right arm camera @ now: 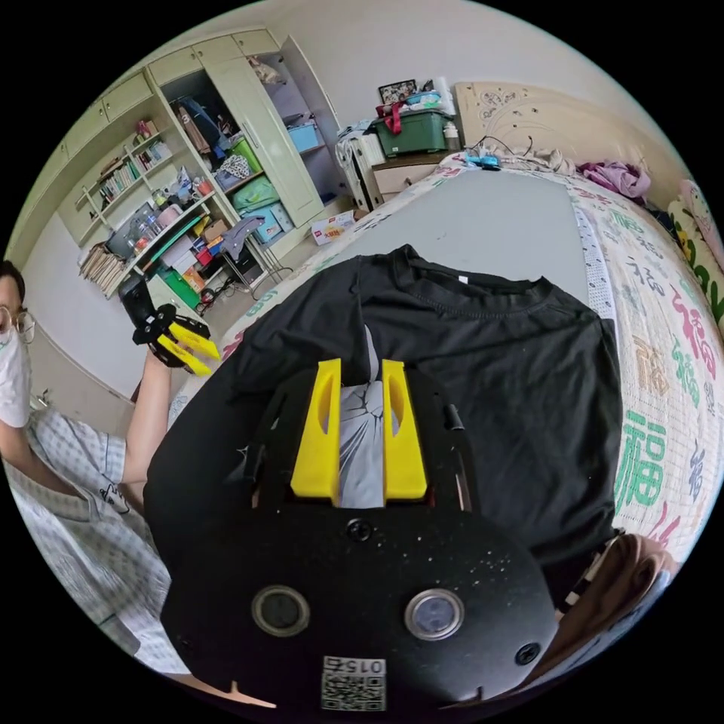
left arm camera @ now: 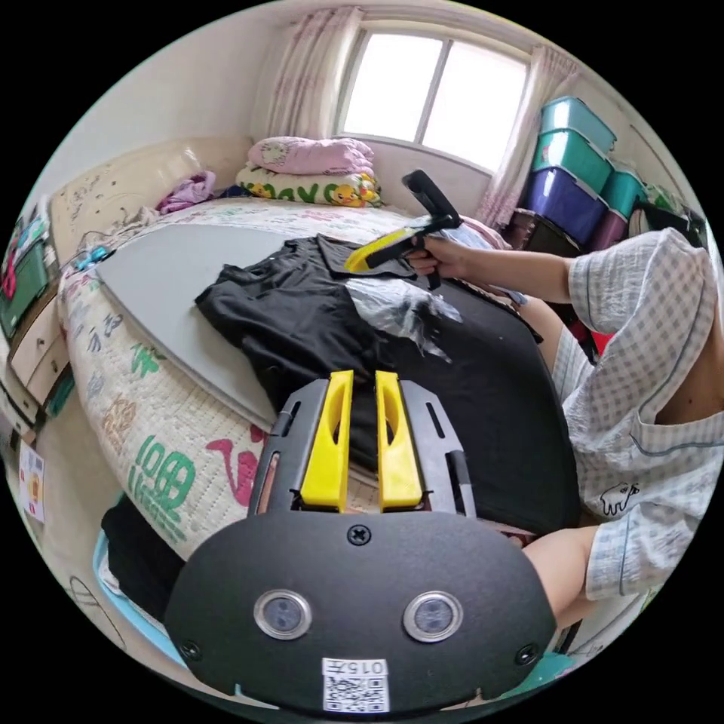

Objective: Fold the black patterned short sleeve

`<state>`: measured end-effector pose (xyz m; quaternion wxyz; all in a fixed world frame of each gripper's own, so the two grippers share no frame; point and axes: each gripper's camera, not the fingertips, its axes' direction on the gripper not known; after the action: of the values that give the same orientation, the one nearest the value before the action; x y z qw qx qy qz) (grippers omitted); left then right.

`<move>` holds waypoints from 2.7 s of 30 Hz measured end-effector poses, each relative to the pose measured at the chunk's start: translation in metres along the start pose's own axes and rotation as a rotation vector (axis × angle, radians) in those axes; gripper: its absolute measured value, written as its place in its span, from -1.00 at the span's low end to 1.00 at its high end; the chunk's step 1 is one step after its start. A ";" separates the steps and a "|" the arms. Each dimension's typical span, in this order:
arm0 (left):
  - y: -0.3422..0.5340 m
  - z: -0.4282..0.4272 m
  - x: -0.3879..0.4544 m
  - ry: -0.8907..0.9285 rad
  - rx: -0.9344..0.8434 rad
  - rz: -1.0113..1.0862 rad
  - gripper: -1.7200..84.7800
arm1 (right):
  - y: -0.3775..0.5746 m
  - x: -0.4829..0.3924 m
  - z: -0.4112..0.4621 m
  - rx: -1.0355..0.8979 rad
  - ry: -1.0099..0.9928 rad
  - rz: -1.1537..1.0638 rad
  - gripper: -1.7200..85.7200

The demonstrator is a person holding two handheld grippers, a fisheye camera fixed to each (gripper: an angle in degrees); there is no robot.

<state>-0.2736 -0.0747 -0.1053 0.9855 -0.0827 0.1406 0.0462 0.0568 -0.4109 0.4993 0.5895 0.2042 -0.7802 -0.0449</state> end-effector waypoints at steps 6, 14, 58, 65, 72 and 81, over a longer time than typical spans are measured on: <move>0.010 0.000 -0.018 -0.156 0.057 -0.146 -0.83 | -0.029 -0.007 0.027 -0.107 0.005 0.018 -0.81; 0.008 0.023 -0.022 -0.168 -0.056 -0.175 -0.93 | -0.036 -0.027 0.022 -0.105 0.046 -0.005 -0.98; 0.007 0.033 -0.003 -0.302 -0.076 -0.082 -0.96 | -0.224 -0.183 0.179 -0.125 0.198 -0.052 -0.86; 0.005 0.031 -0.006 -0.285 -0.035 -0.085 -0.95 | -0.073 -0.334 0.105 -0.125 0.005 -0.401 -0.78; 0.002 0.040 -0.013 -0.283 -0.077 -0.103 -0.96 | -0.023 -0.392 0.136 -0.260 0.130 -0.456 -0.83; 0.001 0.038 -0.022 -0.256 -0.068 -0.113 -0.96 | -0.051 -0.416 0.105 -0.244 0.053 -0.377 -0.87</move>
<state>-0.2844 -0.0681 -0.0632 0.9930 -0.1175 0.0073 0.0054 0.0640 -0.3205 0.0771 0.6114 0.2745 -0.7012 -0.2431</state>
